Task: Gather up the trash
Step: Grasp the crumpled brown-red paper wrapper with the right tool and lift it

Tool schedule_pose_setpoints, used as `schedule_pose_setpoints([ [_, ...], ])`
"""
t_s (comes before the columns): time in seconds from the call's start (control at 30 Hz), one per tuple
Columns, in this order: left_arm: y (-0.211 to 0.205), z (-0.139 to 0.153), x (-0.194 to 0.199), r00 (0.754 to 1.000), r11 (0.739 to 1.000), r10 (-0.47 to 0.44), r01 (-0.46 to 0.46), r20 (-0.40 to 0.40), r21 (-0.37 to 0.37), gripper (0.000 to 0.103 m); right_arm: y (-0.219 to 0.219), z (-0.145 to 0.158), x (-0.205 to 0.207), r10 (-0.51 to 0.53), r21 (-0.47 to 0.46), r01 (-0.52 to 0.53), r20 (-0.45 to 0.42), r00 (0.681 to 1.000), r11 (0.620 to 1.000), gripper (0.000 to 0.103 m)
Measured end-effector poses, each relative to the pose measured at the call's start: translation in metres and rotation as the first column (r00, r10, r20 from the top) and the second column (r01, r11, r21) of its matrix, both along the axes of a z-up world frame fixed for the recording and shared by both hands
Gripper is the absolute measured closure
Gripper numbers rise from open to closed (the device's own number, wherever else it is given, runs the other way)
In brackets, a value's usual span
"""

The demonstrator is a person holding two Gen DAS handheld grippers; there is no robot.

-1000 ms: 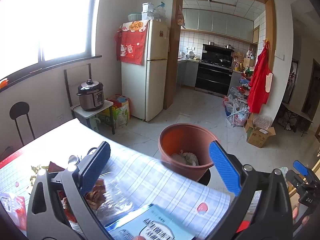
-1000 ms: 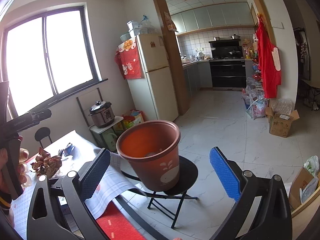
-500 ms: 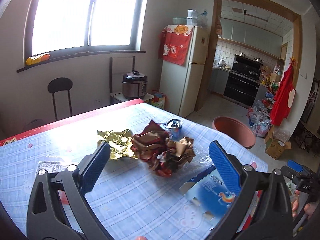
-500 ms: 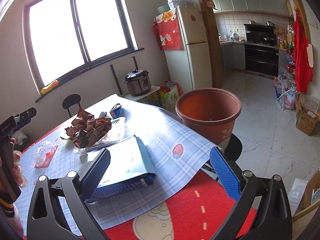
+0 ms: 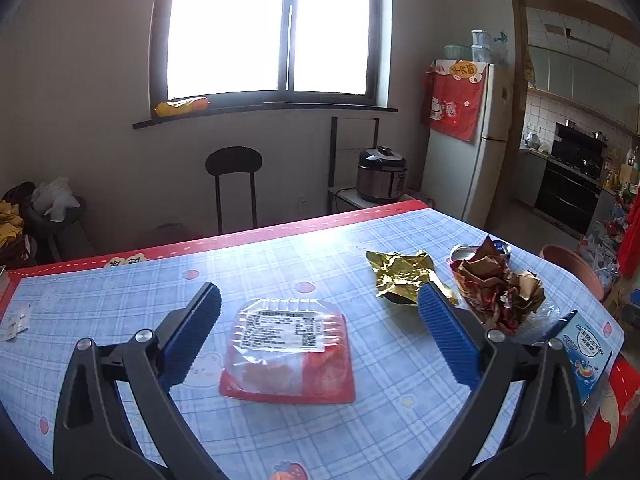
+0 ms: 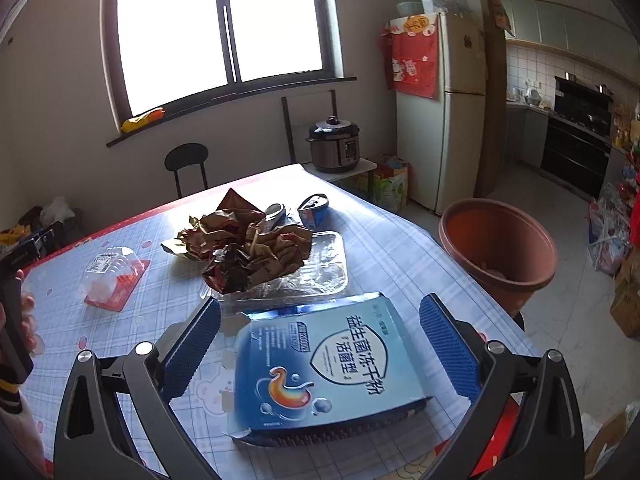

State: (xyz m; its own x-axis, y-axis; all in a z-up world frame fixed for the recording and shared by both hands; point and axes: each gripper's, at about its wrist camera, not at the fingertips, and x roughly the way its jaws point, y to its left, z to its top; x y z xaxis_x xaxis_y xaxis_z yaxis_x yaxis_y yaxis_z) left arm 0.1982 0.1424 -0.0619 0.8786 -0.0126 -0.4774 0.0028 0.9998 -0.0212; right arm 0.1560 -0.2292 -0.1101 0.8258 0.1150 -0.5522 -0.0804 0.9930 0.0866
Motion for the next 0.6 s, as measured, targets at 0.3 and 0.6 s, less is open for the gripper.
schedule_pose_setpoints([
  [0.3, 0.054, -0.016, 0.017, 0.995, 0.99, 0.079, -0.085, -0.063, -0.112, 0.006, 0.111, -0.002, 0.073, 0.222, -0.299, -0.205, 0.023, 0.975, 0.932, 0.006],
  [0.6, 0.058, -0.035, 0.028, 0.993, 0.986, 0.068, -0.081, -0.093, -0.147, 0.006, 0.158, -0.031, 0.14, 0.226, -0.404, -0.253, -0.114, 0.967, 0.879, 0.006],
])
